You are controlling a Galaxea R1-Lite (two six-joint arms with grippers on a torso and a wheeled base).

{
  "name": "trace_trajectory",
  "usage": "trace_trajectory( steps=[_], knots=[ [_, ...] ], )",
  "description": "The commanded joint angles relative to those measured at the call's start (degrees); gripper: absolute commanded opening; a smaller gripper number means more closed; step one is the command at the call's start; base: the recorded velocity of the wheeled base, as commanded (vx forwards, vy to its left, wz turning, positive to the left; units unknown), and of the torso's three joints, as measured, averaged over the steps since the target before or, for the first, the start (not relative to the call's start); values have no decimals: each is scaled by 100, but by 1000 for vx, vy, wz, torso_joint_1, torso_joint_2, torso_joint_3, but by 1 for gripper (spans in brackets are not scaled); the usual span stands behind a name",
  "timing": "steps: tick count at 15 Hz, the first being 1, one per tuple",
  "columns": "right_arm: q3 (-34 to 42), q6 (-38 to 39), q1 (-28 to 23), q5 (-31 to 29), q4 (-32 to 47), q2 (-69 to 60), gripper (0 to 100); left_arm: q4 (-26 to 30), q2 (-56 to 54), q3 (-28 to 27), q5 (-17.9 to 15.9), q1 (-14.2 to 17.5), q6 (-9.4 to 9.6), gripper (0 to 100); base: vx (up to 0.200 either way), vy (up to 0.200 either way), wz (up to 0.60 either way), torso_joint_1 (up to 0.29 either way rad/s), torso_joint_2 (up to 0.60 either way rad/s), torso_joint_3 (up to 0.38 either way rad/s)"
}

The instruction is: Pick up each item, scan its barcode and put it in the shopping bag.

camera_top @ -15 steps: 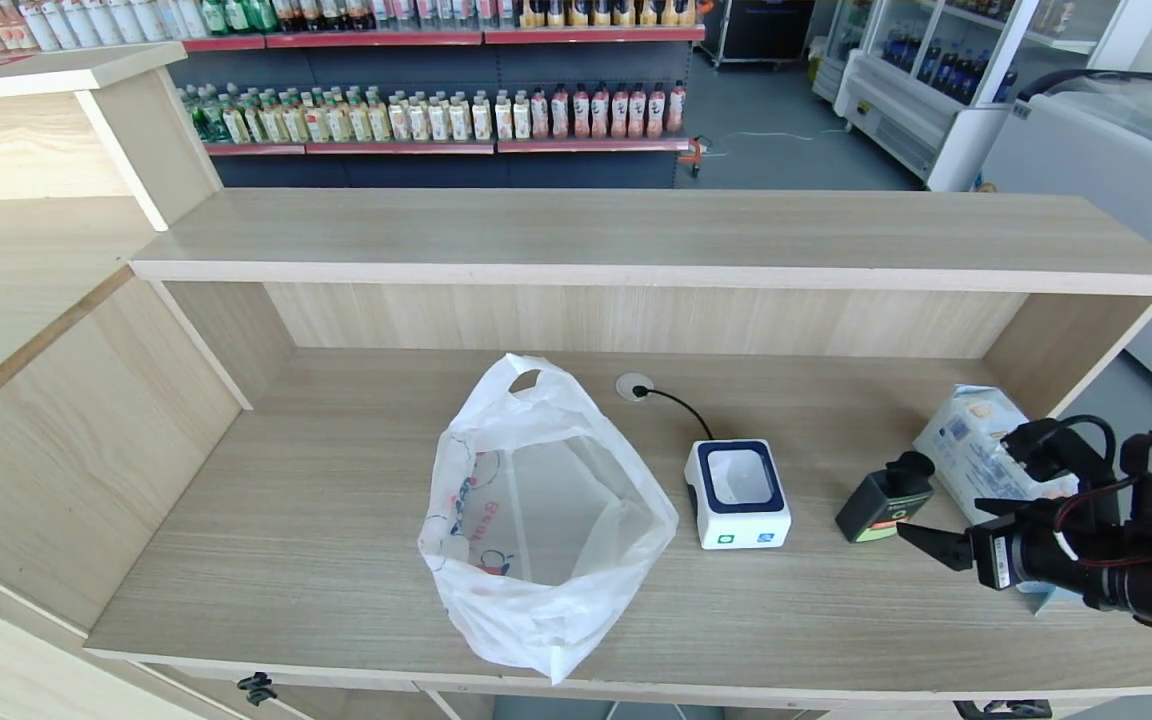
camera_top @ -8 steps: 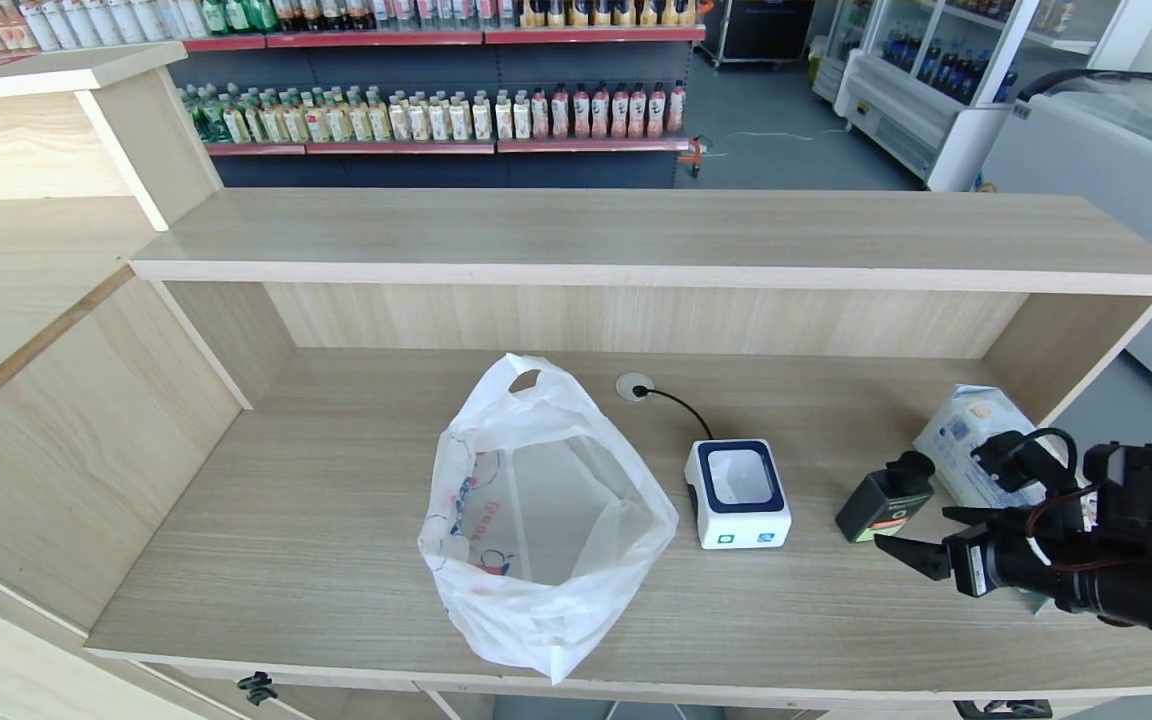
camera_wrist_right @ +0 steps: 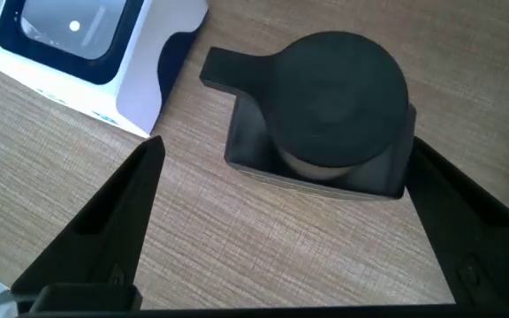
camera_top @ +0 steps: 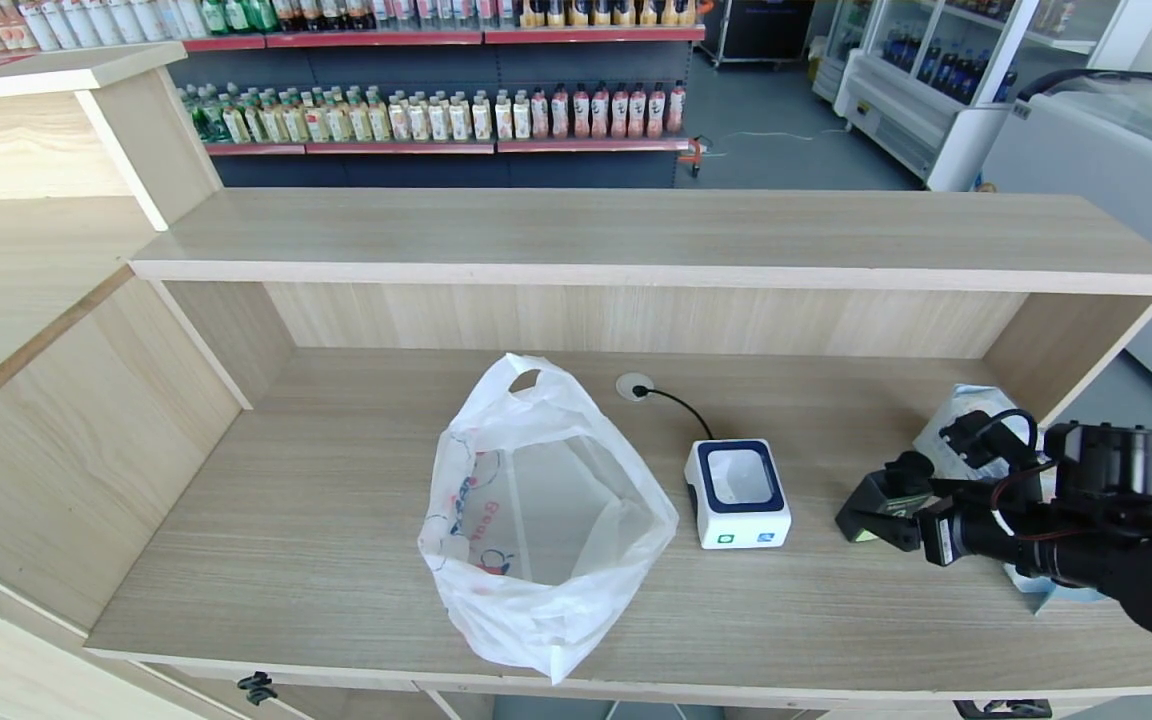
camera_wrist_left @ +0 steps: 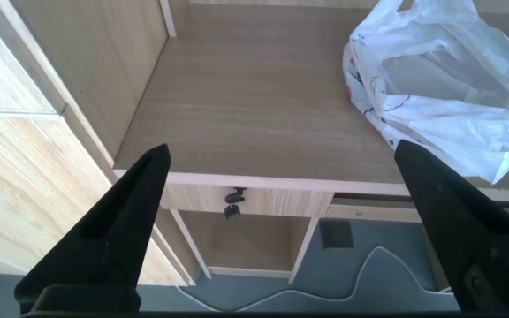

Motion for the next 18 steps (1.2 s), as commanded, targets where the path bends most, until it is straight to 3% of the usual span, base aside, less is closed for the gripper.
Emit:
trace_trajectory(
  steps=[1,18],
  knots=[
    [-16,-130,12,73,-9,182,100,4,0,0,-1,4,0,100,0,0,0,0,0,0],
    [-95,-332,135,715,-1072,973,100,-5,0,0,-1,4,0,100,0,0,0,0,0,0]
  ],
)
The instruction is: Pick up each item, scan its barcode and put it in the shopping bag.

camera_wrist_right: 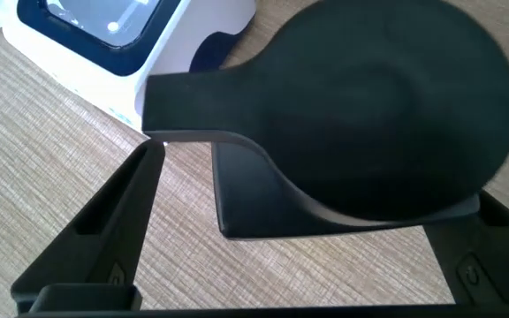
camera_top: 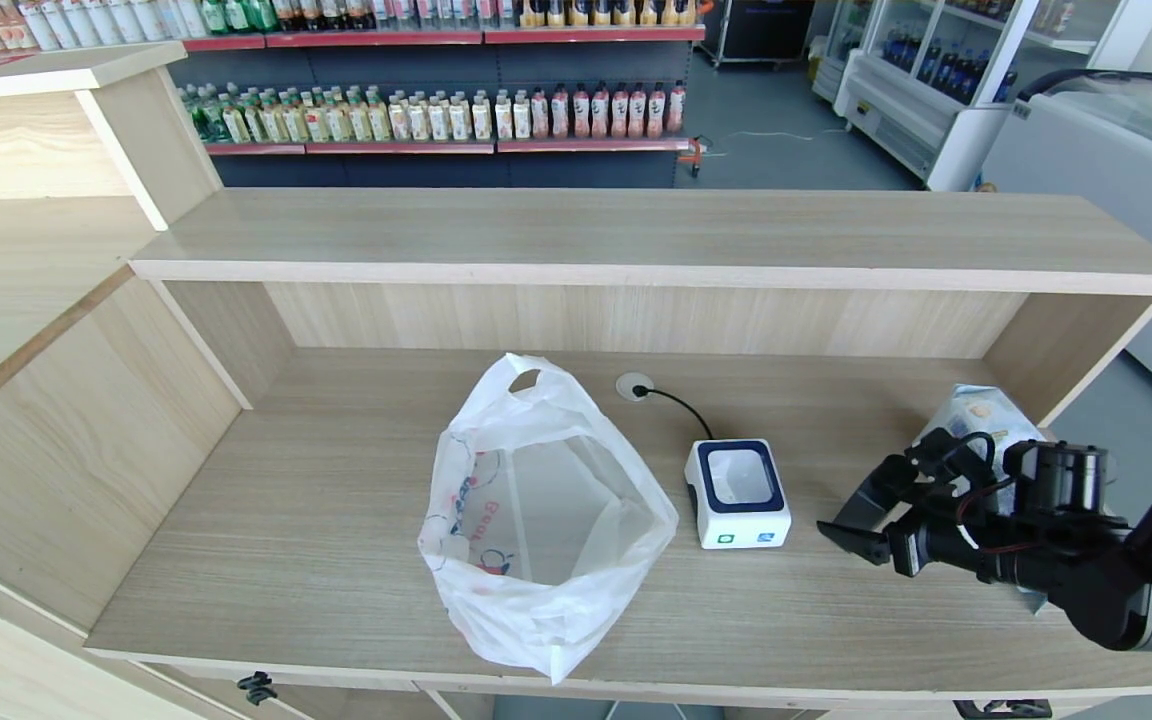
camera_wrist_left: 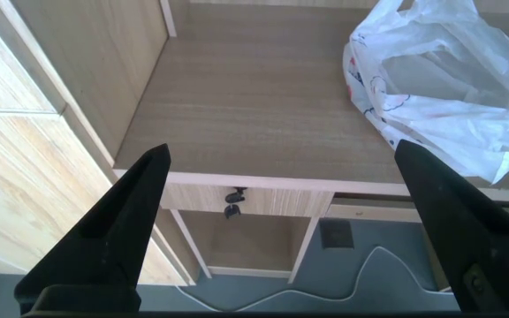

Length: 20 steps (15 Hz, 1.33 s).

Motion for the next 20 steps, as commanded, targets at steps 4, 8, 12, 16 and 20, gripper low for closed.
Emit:
trace_trajectory(
  steps=[4,8,12,16,20],
  knots=[
    [-212,-17,2,242,-8,124,100,1,0,0,-1,4,0,100,0,0,0,0,0,0],
    [-361,-8,2,374,-8,220,100,1,0,0,-1,-4,0,100,0,0,0,0,0,0],
    [-467,-17,2,427,-8,326,100,1,0,0,-1,4,0,100,0,0,0,0,0,0],
    [-730,1,11,462,1,493,100,1,0,0,-1,4,0,100,0,0,0,0,0,0],
    [-757,-8,2,638,1,545,0,1,0,0,-1,4,0,100,0,0,0,0,0,0]
  ],
)
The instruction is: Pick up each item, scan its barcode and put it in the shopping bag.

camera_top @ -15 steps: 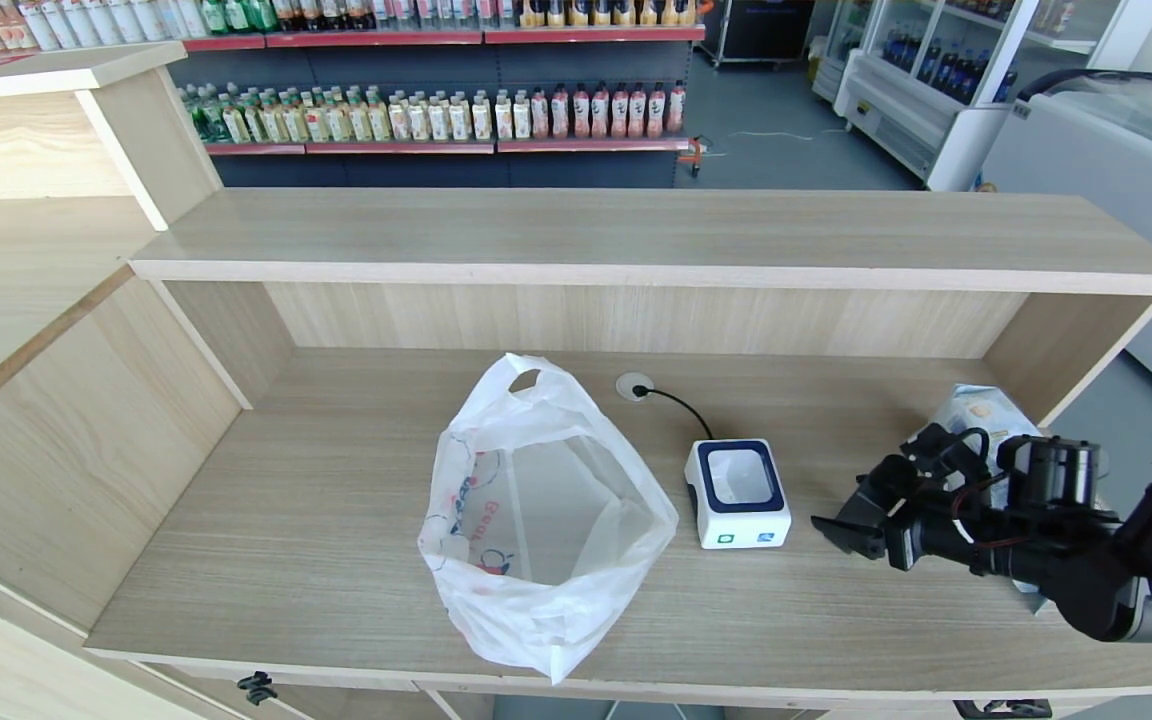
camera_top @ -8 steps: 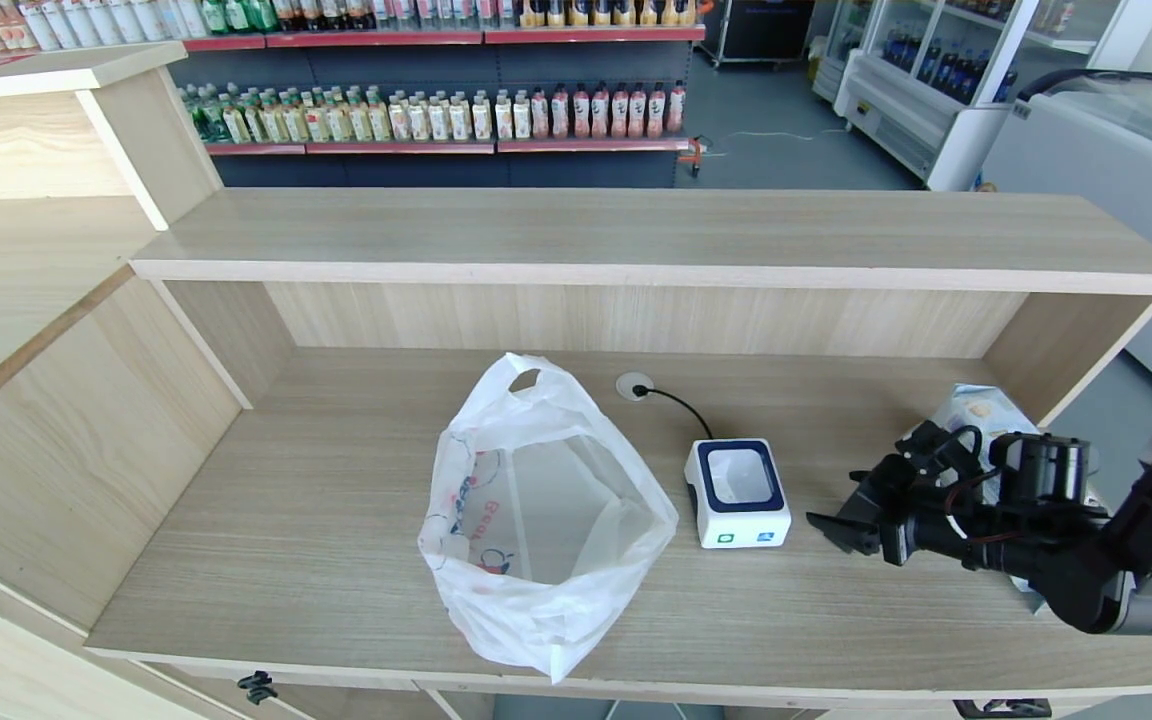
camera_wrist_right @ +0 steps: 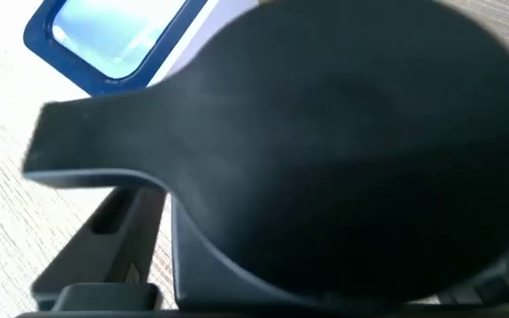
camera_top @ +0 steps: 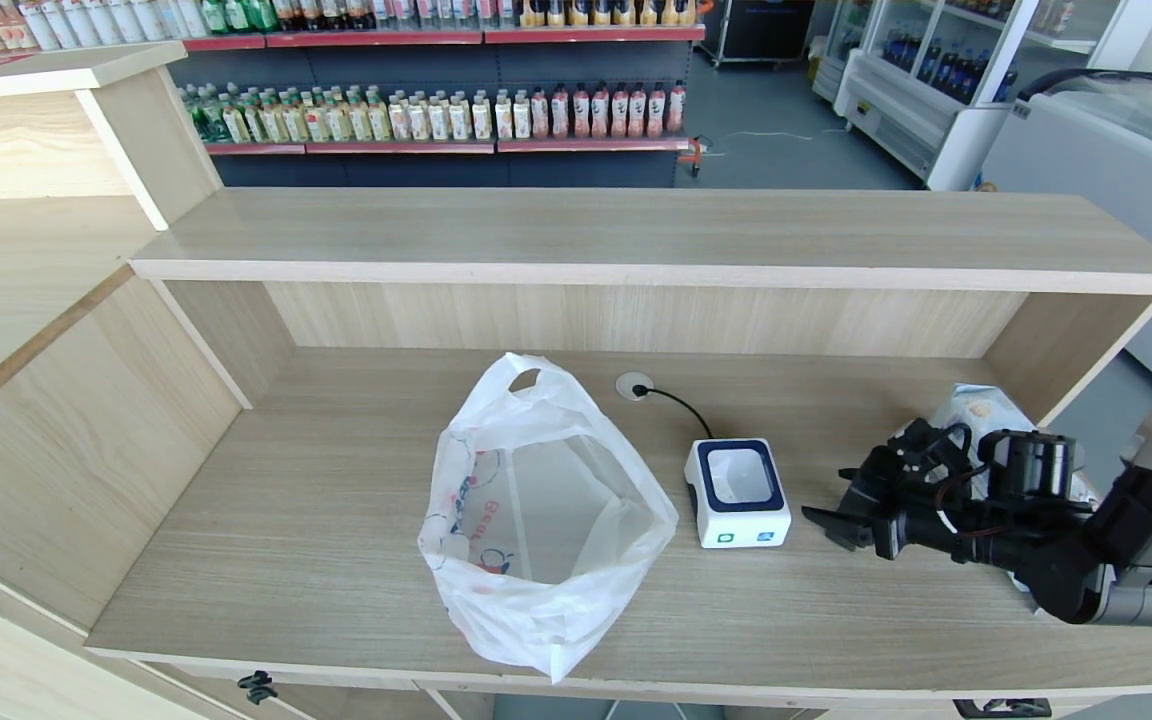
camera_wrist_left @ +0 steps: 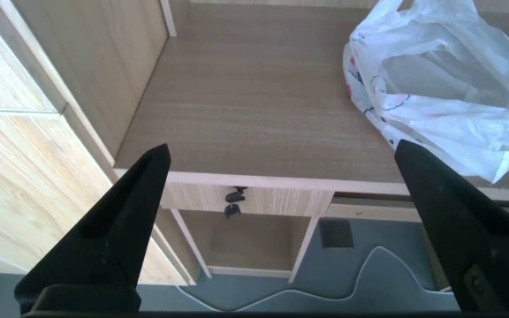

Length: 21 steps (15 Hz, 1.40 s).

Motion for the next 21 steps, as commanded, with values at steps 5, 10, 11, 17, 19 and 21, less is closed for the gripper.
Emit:
trace_trajectory(
  steps=[5,10,11,17,19,21],
  knots=[
    [11,-12,2,20,-6,10,0,4,0,0,-4,0,0,100,0,0,0,0,0,0],
    [134,181,-6,143,-1017,-359,0,-5,0,0,-4,0,0,100,0,0,0,0,0,0],
    [257,533,2,266,-1078,-719,0,4,0,0,5,0,0,100,0,0,0,0,0,0],
    [933,2765,-68,1374,-1166,-3629,0,-5,0,0,-4,0,0,100,0,0,0,0,0,0],
    [1250,2686,-94,1813,-1280,-4279,0,4,0,0,5,0,0,100,0,0,0,0,0,0],
    [1461,2695,-50,1954,-2045,-4516,0,4,0,0,5,0,0,100,0,0,0,0,0,0]
  ],
)
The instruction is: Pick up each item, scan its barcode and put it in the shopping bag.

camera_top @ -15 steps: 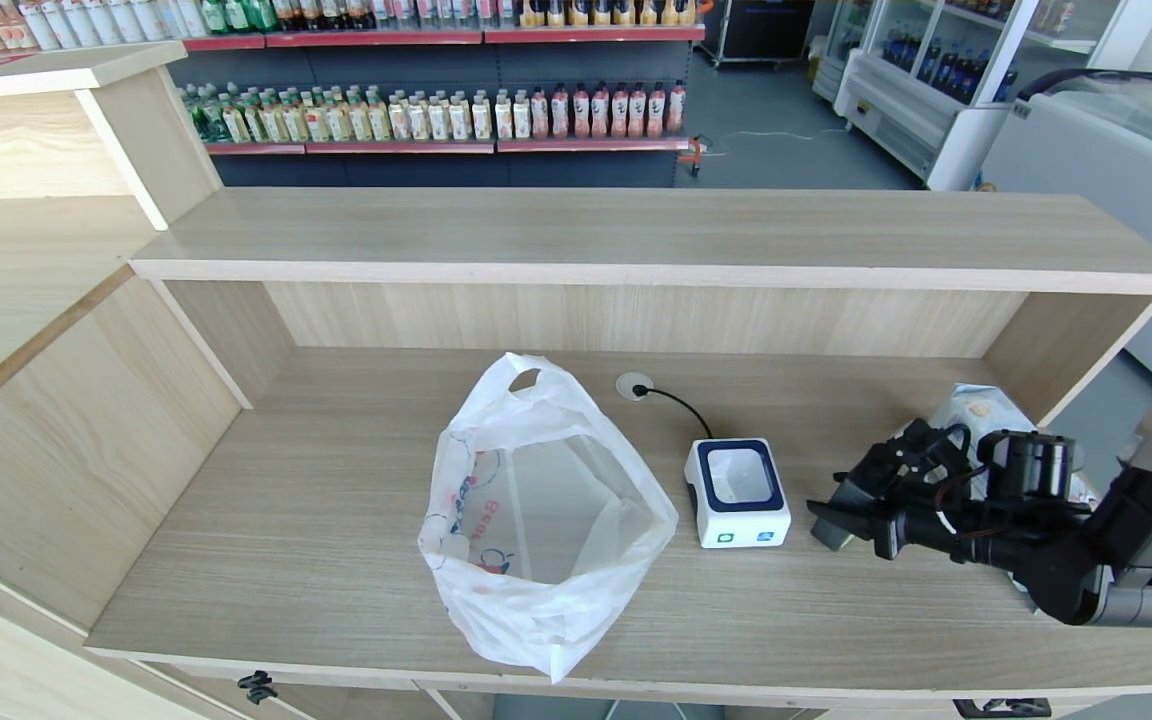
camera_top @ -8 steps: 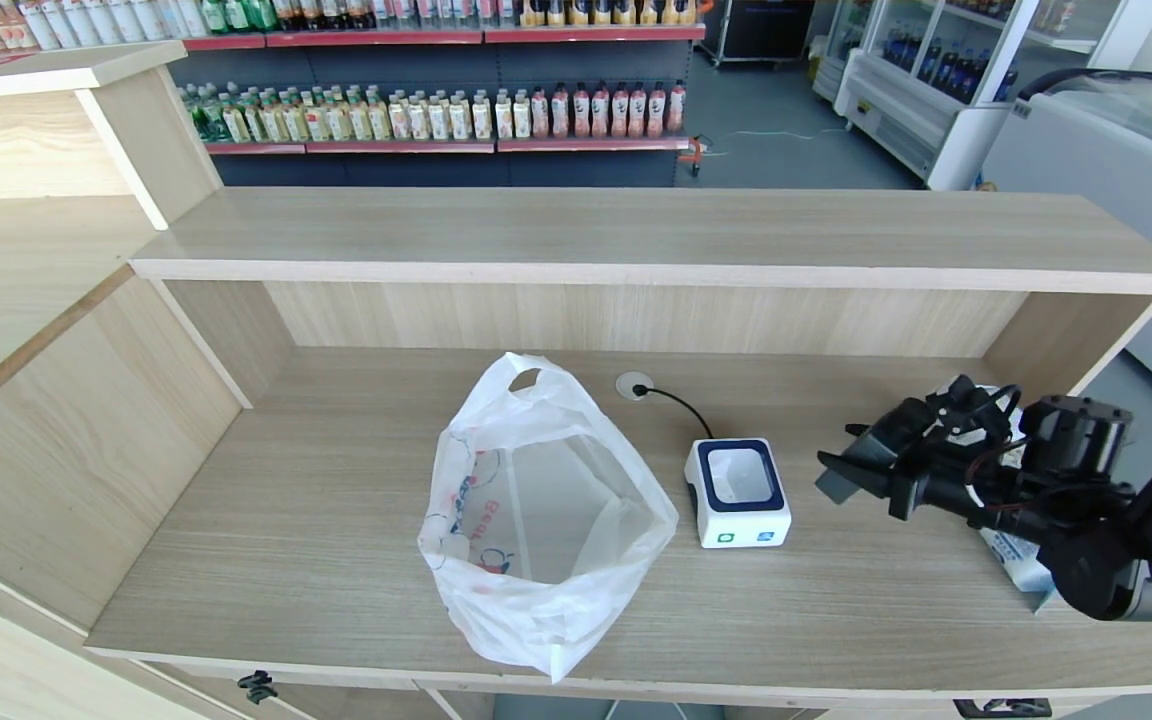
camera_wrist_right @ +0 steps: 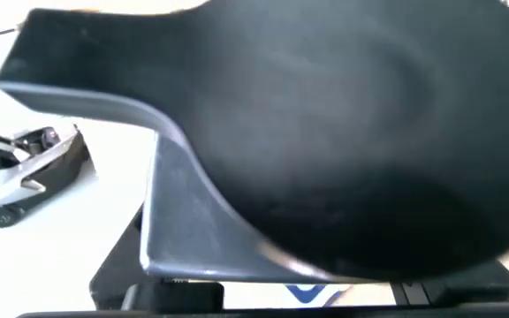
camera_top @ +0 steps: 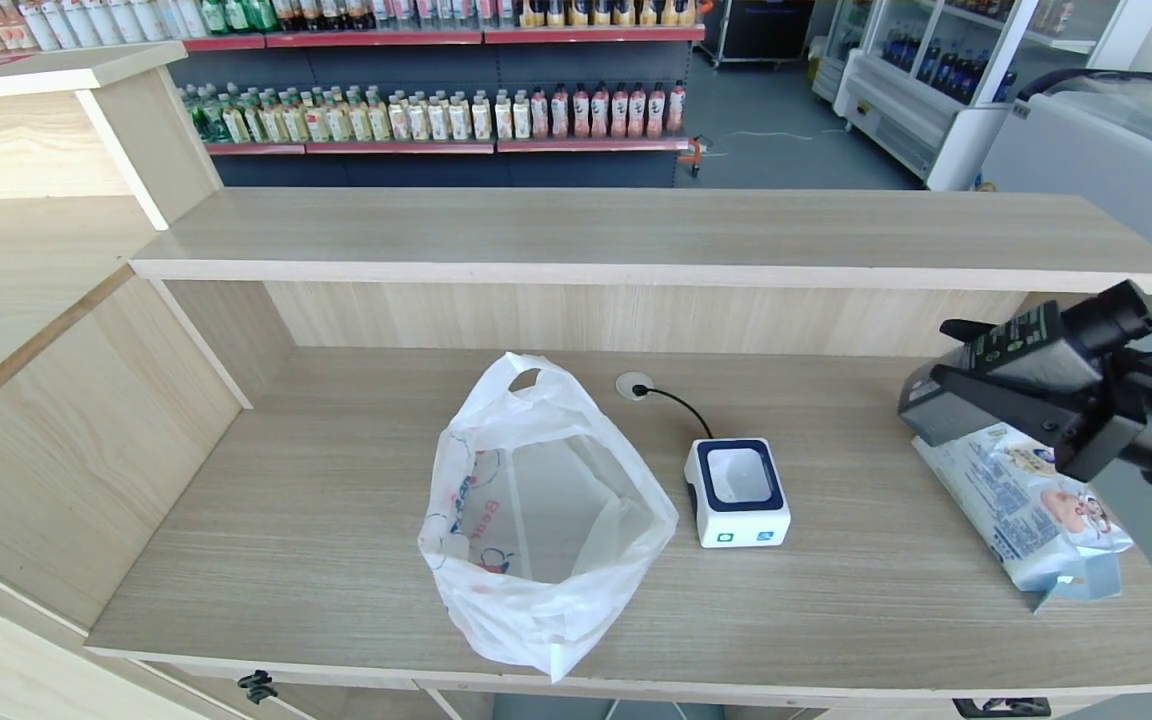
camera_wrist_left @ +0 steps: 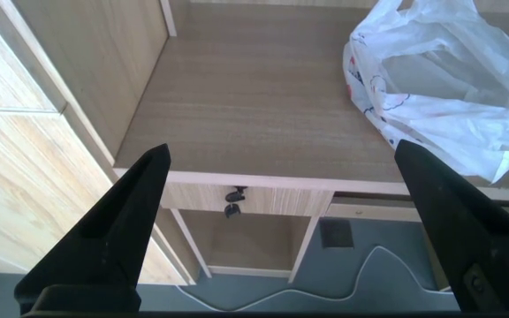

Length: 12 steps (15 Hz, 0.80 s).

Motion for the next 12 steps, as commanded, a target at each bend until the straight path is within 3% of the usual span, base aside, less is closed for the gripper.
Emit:
trace_trajectory(
  steps=[1,6,11,12],
  knots=[
    [337,56,24,261,-729,-742,0,1,0,0,-4,0,0,100,0,0,0,0,0,0],
    [671,-199,244,384,-658,-1726,0,1,0,0,5,0,0,100,0,0,0,0,0,0],
    [1120,-2343,807,780,-641,-1691,0,-7,0,0,-4,0,0,100,0,0,0,0,0,0],
    [1120,-2343,807,780,-641,-1691,0,-7,0,0,-4,0,0,100,0,0,0,0,0,0]
  ],
)
